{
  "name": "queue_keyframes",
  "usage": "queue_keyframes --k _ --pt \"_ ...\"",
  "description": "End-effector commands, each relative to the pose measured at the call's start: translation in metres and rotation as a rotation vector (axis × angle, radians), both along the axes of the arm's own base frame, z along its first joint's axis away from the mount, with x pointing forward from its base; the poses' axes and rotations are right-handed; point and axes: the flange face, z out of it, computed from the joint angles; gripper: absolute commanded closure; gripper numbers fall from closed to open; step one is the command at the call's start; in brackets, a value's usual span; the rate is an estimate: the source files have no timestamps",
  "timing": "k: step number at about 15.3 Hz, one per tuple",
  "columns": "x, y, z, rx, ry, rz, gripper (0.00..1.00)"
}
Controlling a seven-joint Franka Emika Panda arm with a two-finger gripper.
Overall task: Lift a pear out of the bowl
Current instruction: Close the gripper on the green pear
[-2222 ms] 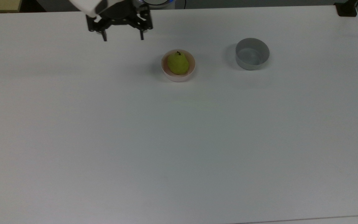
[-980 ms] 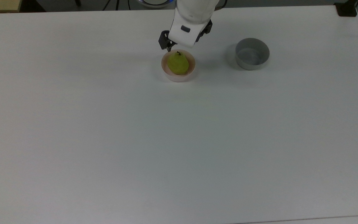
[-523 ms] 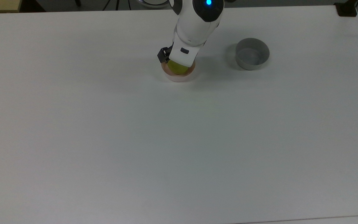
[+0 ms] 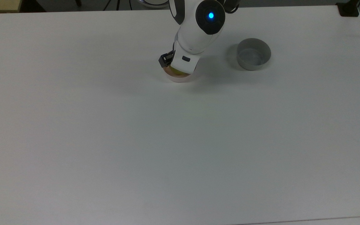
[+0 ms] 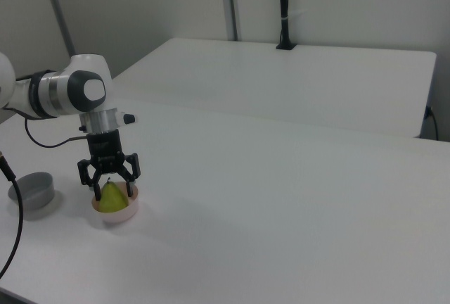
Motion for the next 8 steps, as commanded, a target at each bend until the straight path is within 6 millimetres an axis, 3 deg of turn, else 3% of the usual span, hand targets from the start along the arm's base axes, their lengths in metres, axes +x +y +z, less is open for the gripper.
queue_keyframes --k 1,6,8 --pt "0.000 0.003 -0.017 -0.003 -0.010 0.041 0.16" --pt "0.001 0.007 -0.025 -0.009 -0.015 0.047 0.22" --pt "0.001 0.007 -0.029 -0.012 -0.010 0.046 0.32"
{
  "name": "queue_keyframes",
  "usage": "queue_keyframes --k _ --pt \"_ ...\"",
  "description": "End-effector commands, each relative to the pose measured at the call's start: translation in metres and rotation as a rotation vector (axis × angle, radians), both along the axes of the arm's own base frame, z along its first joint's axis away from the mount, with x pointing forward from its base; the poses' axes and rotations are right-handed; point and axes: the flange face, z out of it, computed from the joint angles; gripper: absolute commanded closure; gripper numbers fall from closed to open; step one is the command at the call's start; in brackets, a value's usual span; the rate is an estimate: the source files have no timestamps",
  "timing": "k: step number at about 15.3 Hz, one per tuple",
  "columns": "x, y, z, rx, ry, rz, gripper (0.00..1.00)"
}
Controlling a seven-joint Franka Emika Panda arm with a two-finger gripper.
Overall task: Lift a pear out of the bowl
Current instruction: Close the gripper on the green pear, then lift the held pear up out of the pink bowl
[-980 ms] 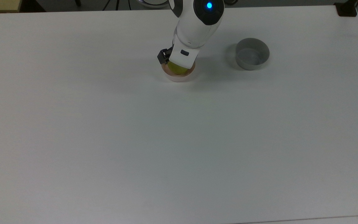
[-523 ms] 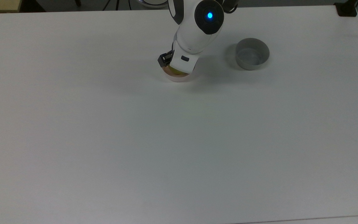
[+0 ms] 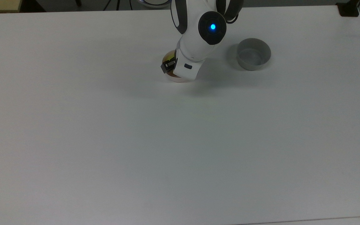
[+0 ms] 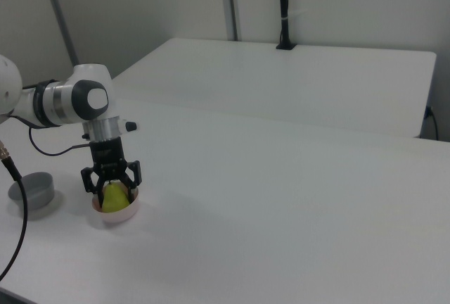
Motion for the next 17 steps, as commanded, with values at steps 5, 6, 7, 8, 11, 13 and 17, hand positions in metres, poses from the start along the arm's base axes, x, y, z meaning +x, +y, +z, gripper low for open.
queue_keyframes --k 5,6,7,8,11,13,17 --pt "-0.003 0.002 0.010 0.000 -0.023 0.031 0.50" --pt "-0.003 0.003 0.021 0.009 -0.038 0.030 0.50" --pt "-0.005 0.003 0.033 0.011 -0.038 0.028 0.50" --pt "-0.006 0.003 0.048 0.017 -0.040 0.023 0.50" --pt "-0.003 0.005 0.095 0.035 -0.050 0.004 0.50" --pt "-0.005 0.002 0.120 0.059 -0.062 -0.012 0.50" --pt "-0.009 -0.015 0.151 0.063 -0.070 -0.042 0.50"
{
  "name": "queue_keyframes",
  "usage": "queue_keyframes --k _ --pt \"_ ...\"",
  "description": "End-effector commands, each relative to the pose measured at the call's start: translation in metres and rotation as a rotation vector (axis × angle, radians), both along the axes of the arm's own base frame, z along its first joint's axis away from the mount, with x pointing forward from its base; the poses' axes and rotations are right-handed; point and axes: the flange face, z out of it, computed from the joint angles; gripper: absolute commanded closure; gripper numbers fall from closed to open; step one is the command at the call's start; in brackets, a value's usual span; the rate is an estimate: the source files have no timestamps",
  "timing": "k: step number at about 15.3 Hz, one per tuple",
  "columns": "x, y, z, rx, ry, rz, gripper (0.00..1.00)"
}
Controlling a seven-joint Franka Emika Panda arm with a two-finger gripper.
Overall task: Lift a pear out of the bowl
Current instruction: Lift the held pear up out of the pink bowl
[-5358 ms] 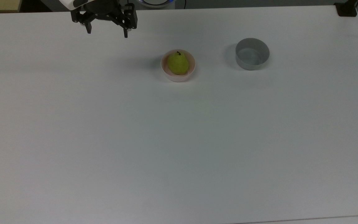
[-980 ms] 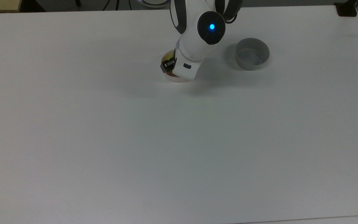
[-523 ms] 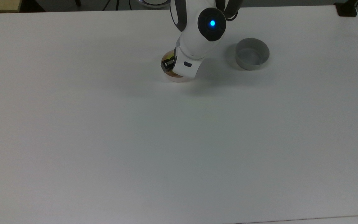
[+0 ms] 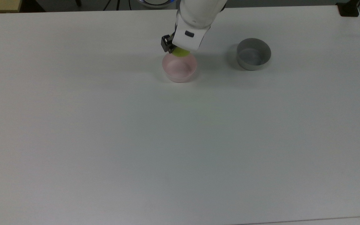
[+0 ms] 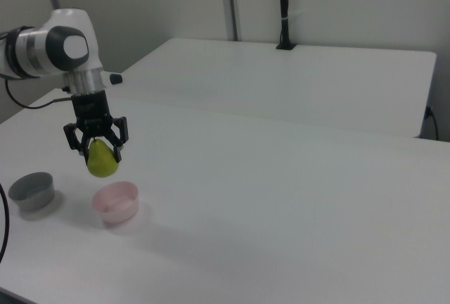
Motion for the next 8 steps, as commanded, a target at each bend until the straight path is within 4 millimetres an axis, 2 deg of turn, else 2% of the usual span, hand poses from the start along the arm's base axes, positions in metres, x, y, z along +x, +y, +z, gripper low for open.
queue_keyframes --k 1,4,5,6,8 --pt "0.002 -0.032 0.031 0.023 0.001 -0.048 0.50" --pt "0.022 -0.096 0.040 0.017 -0.026 -0.145 0.50" --pt "0.025 -0.115 0.043 0.016 -0.035 -0.175 0.50" --pt "0.027 -0.150 0.047 0.019 -0.045 -0.216 0.50" --pt "0.030 -0.188 0.055 0.021 -0.067 -0.256 0.50"
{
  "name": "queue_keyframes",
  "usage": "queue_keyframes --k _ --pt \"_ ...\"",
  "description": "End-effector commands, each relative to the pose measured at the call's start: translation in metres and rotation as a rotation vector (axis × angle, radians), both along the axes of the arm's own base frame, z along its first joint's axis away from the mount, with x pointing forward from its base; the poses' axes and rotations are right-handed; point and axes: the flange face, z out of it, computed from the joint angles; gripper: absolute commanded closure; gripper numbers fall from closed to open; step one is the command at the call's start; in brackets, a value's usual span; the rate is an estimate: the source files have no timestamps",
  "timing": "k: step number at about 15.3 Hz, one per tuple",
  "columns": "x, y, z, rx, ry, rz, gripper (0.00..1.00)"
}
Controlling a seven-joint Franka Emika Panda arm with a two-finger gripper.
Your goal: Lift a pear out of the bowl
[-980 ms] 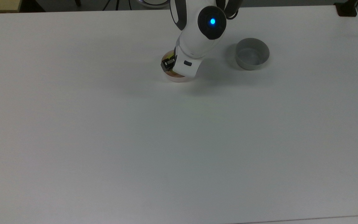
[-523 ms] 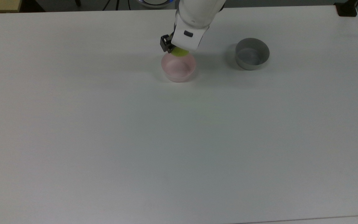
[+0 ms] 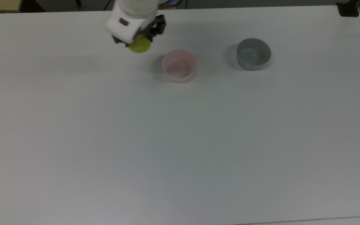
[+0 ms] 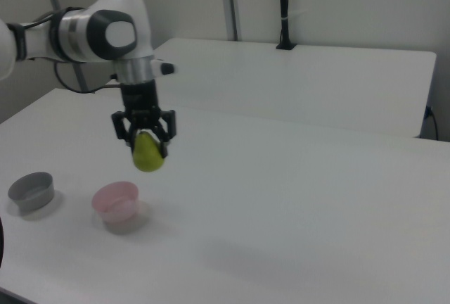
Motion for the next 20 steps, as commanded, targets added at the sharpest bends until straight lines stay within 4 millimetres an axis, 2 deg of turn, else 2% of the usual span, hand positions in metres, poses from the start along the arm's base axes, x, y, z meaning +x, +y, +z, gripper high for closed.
queue_keyframes --k 1,2,4,10,12,13,16,18,20 --pt "0.007 -0.066 0.015 0.002 -0.020 -0.058 0.50" --pt "0.008 -0.077 0.015 -0.005 -0.020 -0.063 0.49" --pt "0.014 -0.081 0.004 -0.016 -0.034 -0.060 0.49" --pt "0.048 -0.072 -0.085 -0.067 -0.006 -0.079 0.49" --pt "0.054 -0.072 -0.109 -0.083 -0.008 -0.082 0.49" --pt "0.058 -0.066 -0.124 -0.083 -0.004 -0.069 0.49" --pt "0.061 -0.063 -0.145 -0.087 0.010 -0.059 0.40" --pt "0.064 -0.062 -0.159 -0.089 0.013 -0.054 0.26" --pt "0.064 -0.062 -0.160 -0.089 0.013 -0.053 0.13"
